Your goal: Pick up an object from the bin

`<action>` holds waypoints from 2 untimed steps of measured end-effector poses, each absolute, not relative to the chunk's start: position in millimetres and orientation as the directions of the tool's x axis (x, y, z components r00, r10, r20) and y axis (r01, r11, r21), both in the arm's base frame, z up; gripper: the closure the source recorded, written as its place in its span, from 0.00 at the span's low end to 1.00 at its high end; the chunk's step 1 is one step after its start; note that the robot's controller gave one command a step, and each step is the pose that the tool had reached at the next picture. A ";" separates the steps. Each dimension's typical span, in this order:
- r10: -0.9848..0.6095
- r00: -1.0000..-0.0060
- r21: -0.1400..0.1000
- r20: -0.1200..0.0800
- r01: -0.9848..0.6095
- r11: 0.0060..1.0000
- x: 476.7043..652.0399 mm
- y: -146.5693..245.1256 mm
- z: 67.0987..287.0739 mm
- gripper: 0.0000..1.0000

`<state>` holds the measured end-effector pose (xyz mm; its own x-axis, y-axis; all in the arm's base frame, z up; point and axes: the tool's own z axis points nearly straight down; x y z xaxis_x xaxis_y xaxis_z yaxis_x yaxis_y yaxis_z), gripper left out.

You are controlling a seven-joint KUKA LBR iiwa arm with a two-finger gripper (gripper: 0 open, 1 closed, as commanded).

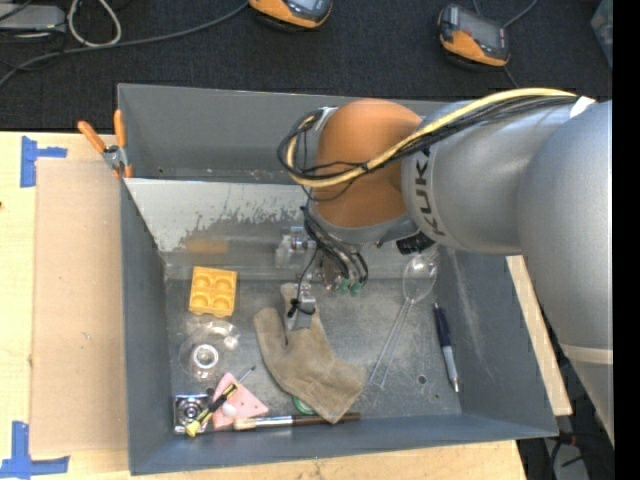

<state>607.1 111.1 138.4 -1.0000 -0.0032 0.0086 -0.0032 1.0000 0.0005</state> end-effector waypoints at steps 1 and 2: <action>0.000 -1.000 0.001 0.001 0.000 1.000 608.9 110.5 143.3 0.00; -0.443 -0.897 0.003 -0.002 -0.443 0.897 543.8 60.6 87.2 0.00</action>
Offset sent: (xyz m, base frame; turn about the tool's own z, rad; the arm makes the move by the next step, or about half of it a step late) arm -0.0832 -0.0680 -0.0684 -0.5846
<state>543.8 60.6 87.2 -0.8966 -0.4428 -0.0018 -0.4428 0.8966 0.0028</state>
